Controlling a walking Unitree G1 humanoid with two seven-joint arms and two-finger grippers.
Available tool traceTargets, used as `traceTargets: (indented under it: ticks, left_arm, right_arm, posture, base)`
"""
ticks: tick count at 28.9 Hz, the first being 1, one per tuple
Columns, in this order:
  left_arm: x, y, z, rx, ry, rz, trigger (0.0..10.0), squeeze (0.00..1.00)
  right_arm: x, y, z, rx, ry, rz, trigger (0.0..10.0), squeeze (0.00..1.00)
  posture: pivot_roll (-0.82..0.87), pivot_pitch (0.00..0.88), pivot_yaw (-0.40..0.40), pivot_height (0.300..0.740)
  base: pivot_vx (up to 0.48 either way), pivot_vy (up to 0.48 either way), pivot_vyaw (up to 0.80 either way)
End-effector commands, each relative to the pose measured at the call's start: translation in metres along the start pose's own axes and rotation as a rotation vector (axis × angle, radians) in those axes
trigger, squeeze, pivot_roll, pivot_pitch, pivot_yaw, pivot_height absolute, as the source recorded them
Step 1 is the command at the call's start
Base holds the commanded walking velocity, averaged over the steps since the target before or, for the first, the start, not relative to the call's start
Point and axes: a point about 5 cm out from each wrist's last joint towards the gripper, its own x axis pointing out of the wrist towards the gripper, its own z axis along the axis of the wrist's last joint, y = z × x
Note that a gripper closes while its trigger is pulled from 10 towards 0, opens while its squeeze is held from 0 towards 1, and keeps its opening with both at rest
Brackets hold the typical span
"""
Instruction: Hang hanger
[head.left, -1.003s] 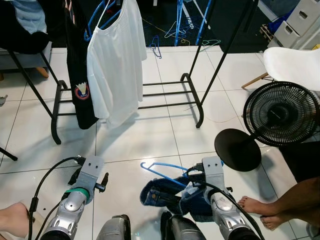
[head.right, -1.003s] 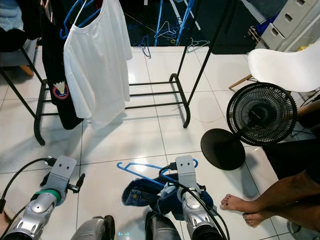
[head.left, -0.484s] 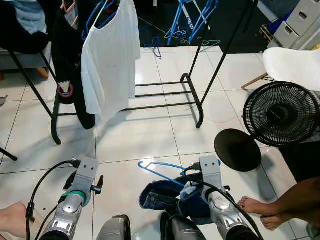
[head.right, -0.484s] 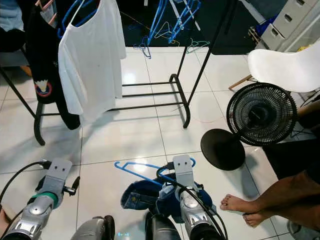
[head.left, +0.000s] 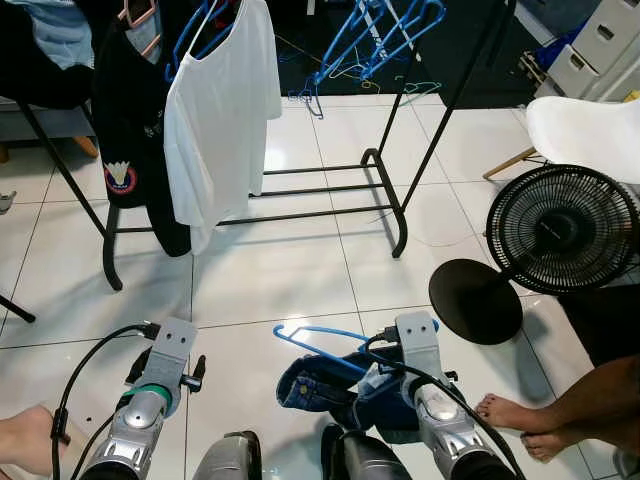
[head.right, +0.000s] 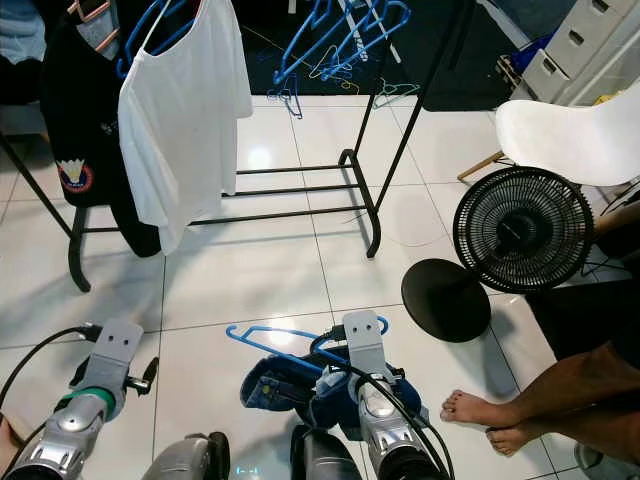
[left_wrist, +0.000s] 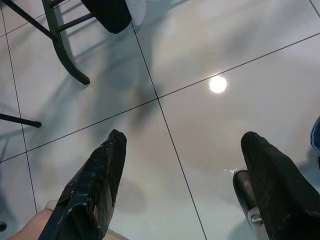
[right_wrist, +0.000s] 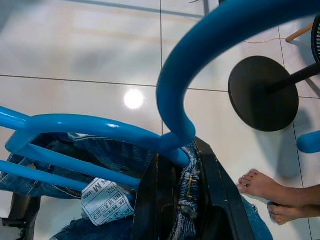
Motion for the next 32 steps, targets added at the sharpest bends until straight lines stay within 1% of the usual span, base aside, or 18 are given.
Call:
traceTargets:
  ticks: [1, 4, 7, 14, 17, 19, 23, 24, 25, 27, 28, 29, 32]
  left_arm:
    - [-0.002, -0.006, -0.008, 0.007, 0.023, -0.015, 10.0, 0.00]
    - [-0.002, -0.008, -0.006, 0.006, 0.020, -0.024, 10.0, 0.00]
    - [-0.002, -0.007, -0.006, 0.001, 0.019, -0.013, 10.0, 0.00]
    - [-0.003, -0.009, -0.007, 0.009, 0.013, -0.020, 10.0, 0.00]
    - [-0.002, -0.009, -0.007, 0.011, 0.008, -0.018, 10.0, 0.00]
    - [-0.002, -0.009, -0.003, 0.042, -0.026, -0.006, 10.0, 0.00]
    - [-0.002, -0.010, -0.001, 0.054, -0.040, -0.004, 10.0, 0.00]
    - [-0.002, -0.011, 0.002, 0.072, -0.063, -0.001, 10.0, 0.00]
    - [-0.002, -0.011, 0.002, 0.072, -0.063, -0.001, 10.0, 0.00]
    - [0.001, -0.014, 0.013, 0.096, -0.127, -0.006, 10.0, 0.00]
    - [0.001, -0.014, 0.013, 0.096, -0.127, -0.006, 10.0, 0.00]
    - [0.002, -0.015, 0.020, 0.101, -0.159, -0.012, 10.0, 0.00]
    - [0.003, -0.016, 0.025, 0.108, -0.181, -0.019, 10.0, 0.00]
  right_arm:
    - [0.000, -0.003, -0.001, -0.007, -0.005, -0.008, 0.0, 0.00]
    - [-0.001, -0.003, -0.002, -0.019, -0.004, 0.000, 0.0, 0.00]
    - [-0.001, -0.005, -0.003, -0.030, -0.004, 0.004, 0.0, 0.00]
    - [-0.001, -0.008, -0.002, -0.033, -0.011, -0.005, 0.0, 0.00]
    - [-0.001, -0.008, -0.002, -0.038, -0.013, -0.001, 0.0, 0.00]
    - [0.000, -0.008, -0.002, -0.041, -0.011, 0.001, 0.0, 0.00]
    - [0.001, -0.008, -0.001, -0.041, -0.010, 0.000, 0.0, 0.00]
    - [0.002, -0.007, 0.001, -0.042, -0.013, 0.001, 0.0, 0.00]
    - [0.002, -0.007, 0.001, -0.042, -0.013, 0.001, 0.0, 0.00]
    - [0.005, -0.007, 0.009, -0.041, -0.032, 0.004, 0.0, 0.00]
    - [0.005, -0.007, 0.009, -0.041, -0.032, 0.004, 0.0, 0.00]
    - [0.007, -0.007, 0.012, -0.039, -0.038, 0.002, 0.0, 0.00]
    - [0.008, -0.008, 0.015, -0.039, -0.042, 0.001, 0.0, 0.00]
  posture:
    - [0.03, 0.079, -0.026, 0.733]
    - [0.03, 0.077, -0.031, 0.733]
    - [0.03, 0.071, -0.033, 0.733]
    - [0.03, 0.065, -0.032, 0.733]
    - [0.03, 0.040, -0.037, 0.733]
    - [0.03, 0.014, -0.043, 0.733]
    - [0.03, 0.006, -0.045, 0.733]
    - [0.02, 0.000, -0.047, 0.733]
    - [0.02, 0.000, -0.047, 0.733]
    - [0.02, 0.000, -0.042, 0.733]
    - [0.02, 0.000, -0.042, 0.733]
    - [0.02, 0.000, -0.034, 0.733]
    - [0.02, 0.000, -0.026, 0.733]
  base:
    - [0.000, 0.000, 0.00]
    - [0.000, 0.000, 0.00]
    - [0.000, 0.000, 0.00]
    - [0.000, 0.000, 0.00]
    - [0.000, 0.000, 0.00]
    - [0.000, 0.000, 0.00]
    - [0.000, 0.000, 0.00]
    - [0.000, 0.000, 0.00]
    - [0.000, 0.000, 0.00]
    - [0.000, 0.000, 0.00]
    - [0.000, 0.000, 0.00]
    - [0.000, 0.000, 0.00]
    - [0.000, 0.000, 0.00]
